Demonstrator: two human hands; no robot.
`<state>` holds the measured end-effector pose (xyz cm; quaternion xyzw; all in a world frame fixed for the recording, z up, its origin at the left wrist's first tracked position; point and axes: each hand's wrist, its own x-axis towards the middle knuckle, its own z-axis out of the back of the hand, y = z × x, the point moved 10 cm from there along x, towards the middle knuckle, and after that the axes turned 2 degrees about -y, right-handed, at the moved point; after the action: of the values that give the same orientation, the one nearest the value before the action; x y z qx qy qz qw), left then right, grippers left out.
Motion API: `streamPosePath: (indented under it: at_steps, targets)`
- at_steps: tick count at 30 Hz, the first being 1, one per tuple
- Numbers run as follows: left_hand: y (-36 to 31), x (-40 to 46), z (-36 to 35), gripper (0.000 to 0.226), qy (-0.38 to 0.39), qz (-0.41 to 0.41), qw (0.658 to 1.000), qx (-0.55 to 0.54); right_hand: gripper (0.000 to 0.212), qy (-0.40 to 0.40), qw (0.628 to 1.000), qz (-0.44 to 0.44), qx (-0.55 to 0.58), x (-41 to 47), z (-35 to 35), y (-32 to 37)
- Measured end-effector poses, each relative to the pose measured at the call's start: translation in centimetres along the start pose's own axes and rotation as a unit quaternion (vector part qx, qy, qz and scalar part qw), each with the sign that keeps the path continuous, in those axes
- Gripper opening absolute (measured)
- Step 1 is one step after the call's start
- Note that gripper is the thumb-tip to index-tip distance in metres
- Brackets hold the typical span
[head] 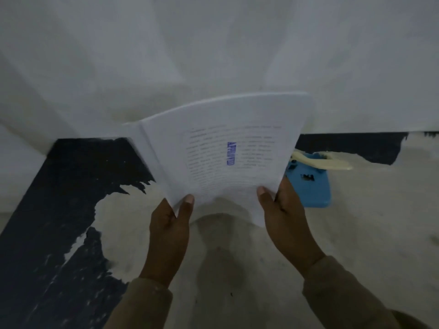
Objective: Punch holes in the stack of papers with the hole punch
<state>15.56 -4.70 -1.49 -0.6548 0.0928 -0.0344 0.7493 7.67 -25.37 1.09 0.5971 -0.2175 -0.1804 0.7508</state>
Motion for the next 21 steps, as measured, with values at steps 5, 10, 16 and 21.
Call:
streamPosePath:
  at_steps: [5,10,16,21]
  targets:
    - [0.0,0.3,-0.3,0.035,-0.01,-0.001,0.999,0.033,0.032,0.039,0.998,-0.042,-0.031,-0.7,-0.4,-1.1]
    - [2.5,1.0,0.0,0.014,0.019,0.066,0.992,0.106,0.022,0.073,0.989,-0.105,-0.069,-0.4,0.1,-3.1]
    - [7.8,-0.1,0.0,0.014,0.029,0.214,0.971,0.106,0.024,0.142,0.954,-0.244,-0.101,-1.5,-1.2,-8.1]
    - [8.2,0.6,1.4,0.028,-0.046,0.224,0.965,0.131,0.021,0.146,0.949,-0.253,-0.121,-1.0,-1.3,-8.8]
